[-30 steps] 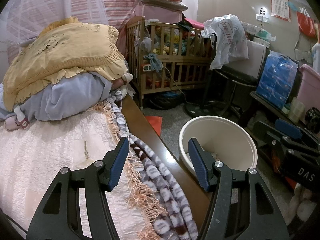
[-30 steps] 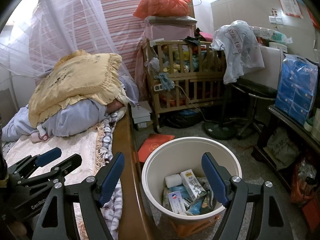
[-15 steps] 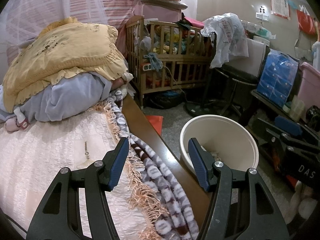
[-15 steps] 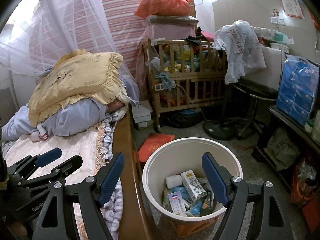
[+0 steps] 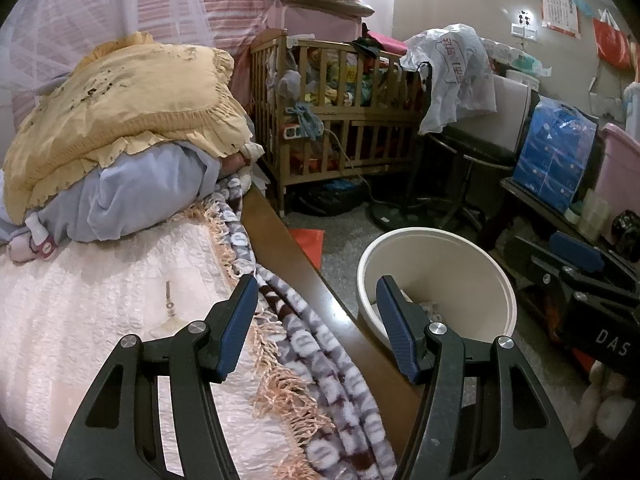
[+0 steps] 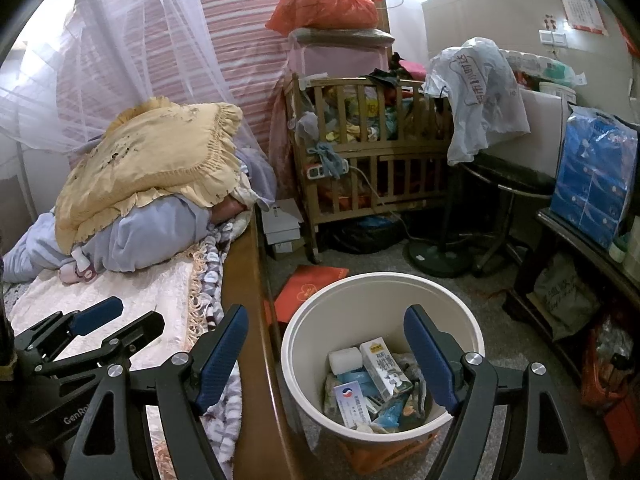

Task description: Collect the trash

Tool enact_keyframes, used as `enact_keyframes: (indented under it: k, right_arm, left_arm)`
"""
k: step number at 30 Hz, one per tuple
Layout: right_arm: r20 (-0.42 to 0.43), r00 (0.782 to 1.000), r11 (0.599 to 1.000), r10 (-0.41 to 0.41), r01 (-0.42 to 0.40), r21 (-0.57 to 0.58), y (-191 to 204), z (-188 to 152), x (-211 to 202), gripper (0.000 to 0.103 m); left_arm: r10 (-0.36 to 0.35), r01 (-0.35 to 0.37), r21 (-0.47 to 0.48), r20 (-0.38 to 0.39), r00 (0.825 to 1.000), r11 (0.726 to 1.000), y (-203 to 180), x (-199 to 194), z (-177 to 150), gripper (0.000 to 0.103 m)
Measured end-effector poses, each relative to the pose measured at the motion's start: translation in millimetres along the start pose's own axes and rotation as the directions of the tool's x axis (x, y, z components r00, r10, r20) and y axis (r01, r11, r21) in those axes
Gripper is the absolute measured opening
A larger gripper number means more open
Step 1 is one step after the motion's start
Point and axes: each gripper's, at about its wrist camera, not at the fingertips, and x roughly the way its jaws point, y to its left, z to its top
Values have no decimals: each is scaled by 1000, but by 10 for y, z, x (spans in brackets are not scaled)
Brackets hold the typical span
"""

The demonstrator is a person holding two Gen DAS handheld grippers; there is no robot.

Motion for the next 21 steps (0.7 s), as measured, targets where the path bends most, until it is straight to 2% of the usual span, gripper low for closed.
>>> enact_keyframes:
  k: [21]
  right_arm:
    - [-7, 1000, 1000, 5, -5, -5, 11, -13, 5, 79]
  left_arm:
    - [-18, 18, 18, 8, 1000, 1000, -17, -45, -18, 60]
